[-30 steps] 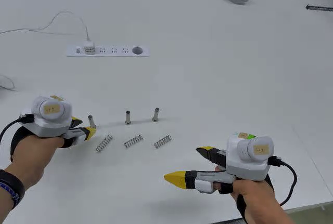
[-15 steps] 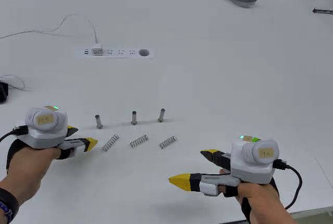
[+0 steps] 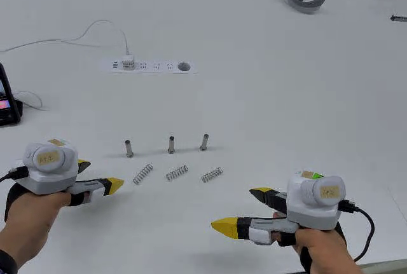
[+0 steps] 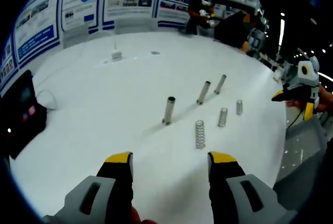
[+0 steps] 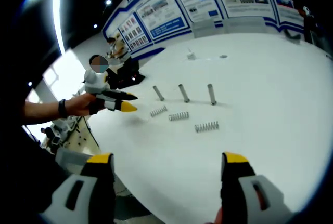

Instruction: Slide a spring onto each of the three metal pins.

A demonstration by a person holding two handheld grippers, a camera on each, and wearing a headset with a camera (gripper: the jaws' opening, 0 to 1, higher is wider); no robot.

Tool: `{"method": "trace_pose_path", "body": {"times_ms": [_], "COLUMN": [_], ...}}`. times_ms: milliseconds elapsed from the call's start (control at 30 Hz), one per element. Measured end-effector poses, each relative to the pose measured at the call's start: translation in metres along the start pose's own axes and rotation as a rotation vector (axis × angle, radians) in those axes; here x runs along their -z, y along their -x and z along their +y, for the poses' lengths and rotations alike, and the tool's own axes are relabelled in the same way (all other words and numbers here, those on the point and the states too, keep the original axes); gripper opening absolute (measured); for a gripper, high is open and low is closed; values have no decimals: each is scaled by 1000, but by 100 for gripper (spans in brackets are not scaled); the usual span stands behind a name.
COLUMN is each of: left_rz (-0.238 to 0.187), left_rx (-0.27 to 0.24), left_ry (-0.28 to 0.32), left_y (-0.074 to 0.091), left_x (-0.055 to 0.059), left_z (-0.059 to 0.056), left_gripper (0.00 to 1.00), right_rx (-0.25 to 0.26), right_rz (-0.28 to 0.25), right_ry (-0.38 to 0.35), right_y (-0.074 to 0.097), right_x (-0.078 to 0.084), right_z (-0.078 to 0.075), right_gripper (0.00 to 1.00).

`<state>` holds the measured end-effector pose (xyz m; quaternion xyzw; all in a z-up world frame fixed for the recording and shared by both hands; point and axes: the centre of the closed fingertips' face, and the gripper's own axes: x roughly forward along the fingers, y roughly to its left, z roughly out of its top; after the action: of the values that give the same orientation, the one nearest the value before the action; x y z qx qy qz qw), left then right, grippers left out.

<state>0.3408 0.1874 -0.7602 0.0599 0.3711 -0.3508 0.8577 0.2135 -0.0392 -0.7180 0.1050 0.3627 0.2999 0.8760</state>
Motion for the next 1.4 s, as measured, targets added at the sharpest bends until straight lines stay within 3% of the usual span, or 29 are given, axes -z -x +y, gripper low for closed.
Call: {"method": "trace_pose_path", "body": {"times_ms": [433,833,1133,1400], "left_rz": [-27,-30,1,9], "left_rx": [15,45,70,86], "left_ry": [27,15,-34,-78], "left_y": [14,25,19,9], "left_x": [5,13,18,10], "left_z": [-7,-15,-21,-34], "left_gripper": [70,78,79,78], "right_rx": [-3,-6,-10,-17], "right_rz": [0,22,54,63], "right_ry": [9,23,56,71], "right_y": [-1,-6,-12,-14], "right_x": [-3,0,1,-1], "right_z": [1,6,9,8], "right_gripper": [86,87,87,87]}}
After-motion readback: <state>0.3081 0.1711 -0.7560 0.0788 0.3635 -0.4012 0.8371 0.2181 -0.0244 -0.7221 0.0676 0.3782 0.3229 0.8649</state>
